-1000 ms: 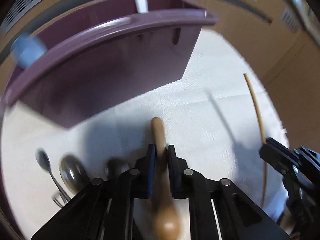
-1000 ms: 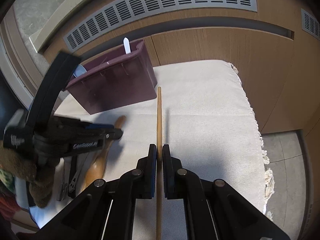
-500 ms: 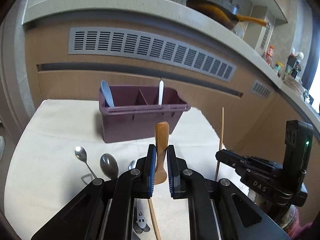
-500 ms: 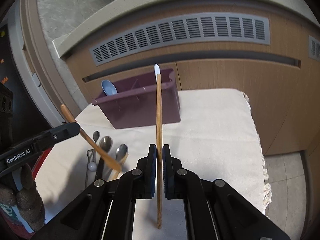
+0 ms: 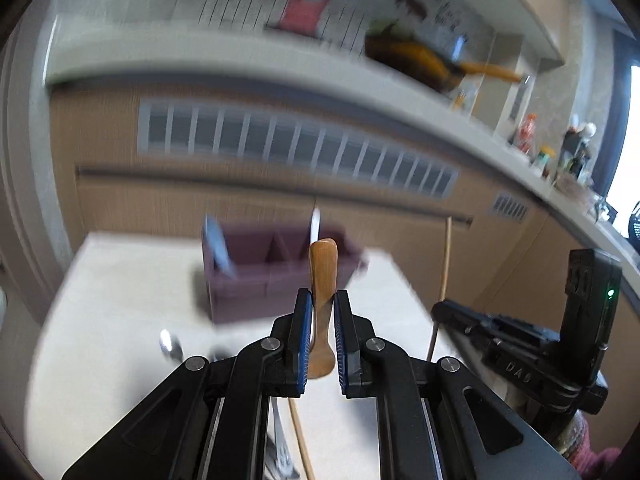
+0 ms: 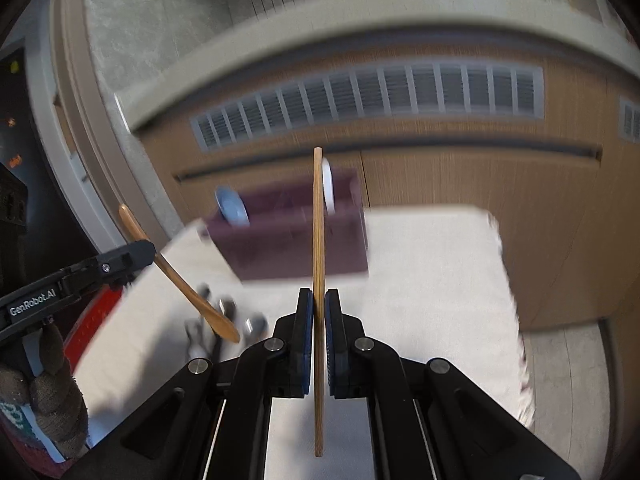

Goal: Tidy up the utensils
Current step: 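Lift chopstick and wooden spoon into the maroon caddy and open both tools, then move both open tools back down toward the remaining metal spoons and chopstick, then grasp a silver metal spoon with the left tool while the right tool grasps the second chopstick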

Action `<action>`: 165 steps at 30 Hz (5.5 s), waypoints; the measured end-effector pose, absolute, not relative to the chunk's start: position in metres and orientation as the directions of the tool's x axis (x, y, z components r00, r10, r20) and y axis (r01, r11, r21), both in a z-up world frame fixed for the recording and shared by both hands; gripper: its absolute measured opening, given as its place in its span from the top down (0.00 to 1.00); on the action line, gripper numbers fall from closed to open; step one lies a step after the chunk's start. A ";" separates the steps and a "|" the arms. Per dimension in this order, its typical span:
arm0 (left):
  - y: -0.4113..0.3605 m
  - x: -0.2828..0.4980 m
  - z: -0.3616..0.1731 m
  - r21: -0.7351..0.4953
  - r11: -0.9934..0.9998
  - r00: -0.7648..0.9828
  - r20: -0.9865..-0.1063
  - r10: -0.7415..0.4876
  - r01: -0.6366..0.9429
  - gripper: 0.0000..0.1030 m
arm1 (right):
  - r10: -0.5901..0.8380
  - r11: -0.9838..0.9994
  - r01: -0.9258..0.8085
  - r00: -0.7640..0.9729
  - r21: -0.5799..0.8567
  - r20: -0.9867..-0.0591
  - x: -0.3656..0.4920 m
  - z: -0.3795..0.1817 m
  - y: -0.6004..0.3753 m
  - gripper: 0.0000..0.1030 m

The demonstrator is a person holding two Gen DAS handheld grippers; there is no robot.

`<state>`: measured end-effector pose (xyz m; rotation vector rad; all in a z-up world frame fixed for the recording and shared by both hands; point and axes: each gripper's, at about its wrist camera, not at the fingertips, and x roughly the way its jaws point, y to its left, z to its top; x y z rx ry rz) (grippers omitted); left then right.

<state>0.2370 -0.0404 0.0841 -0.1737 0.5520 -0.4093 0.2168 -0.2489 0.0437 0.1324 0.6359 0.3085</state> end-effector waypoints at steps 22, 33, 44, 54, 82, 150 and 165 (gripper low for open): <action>-0.020 0.378 0.073 -0.292 0.903 0.778 -0.467 -0.421 0.314 0.89 | 0.267 0.963 -0.258 0.884 0.078 -0.384 0.362 0.089 -0.202 0.95; -0.027 0.363 0.043 -0.274 0.898 0.736 -0.515 -0.440 0.346 0.52 | 0.269 0.963 -0.232 0.781 0.138 -0.564 0.355 0.036 -0.216 0.89; 0.028 0.273 0.024 -0.173 0.977 0.814 -0.544 -0.202 0.127 0.42 | 0.203 0.976 -0.217 0.842 0.031 -0.500 0.243 0.038 -0.209 0.40; 0.070 0.231 -0.020 -0.188 0.982 0.752 -0.648 -0.118 -0.008 0.42 | 0.229 0.946 -0.322 0.617 0.023 -0.753 0.222 -0.036 -0.161 0.44; 0.100 0.238 -0.053 -0.313 0.947 0.678 -0.710 -0.188 -0.065 0.42 | 0.280 0.885 -0.459 0.402 0.073 -0.872 0.210 -0.062 -0.131 0.75; -0.016 0.241 -0.014 -0.304 0.928 0.680 -0.636 -0.365 0.213 0.72 | 0.308 0.946 -0.264 0.545 0.189 -0.780 0.224 -0.056 -0.213 0.73; 0.013 0.228 0.008 -0.438 0.870 0.667 -0.582 -0.466 0.226 0.72 | 0.279 0.940 -0.316 0.485 0.132 -0.829 0.231 -0.076 -0.173 0.94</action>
